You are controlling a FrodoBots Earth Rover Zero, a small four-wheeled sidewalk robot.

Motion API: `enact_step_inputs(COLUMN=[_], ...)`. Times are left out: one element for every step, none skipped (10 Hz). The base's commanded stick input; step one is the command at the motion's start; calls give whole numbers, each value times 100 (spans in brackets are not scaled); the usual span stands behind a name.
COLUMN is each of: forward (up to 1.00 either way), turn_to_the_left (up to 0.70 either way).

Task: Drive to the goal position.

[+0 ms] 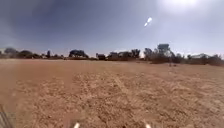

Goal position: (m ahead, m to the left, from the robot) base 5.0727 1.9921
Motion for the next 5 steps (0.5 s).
enact_step_inputs(forward=[45, 45, 45, 45, 45], turn_to_the_left=[0, 0, 0, 0, 0])
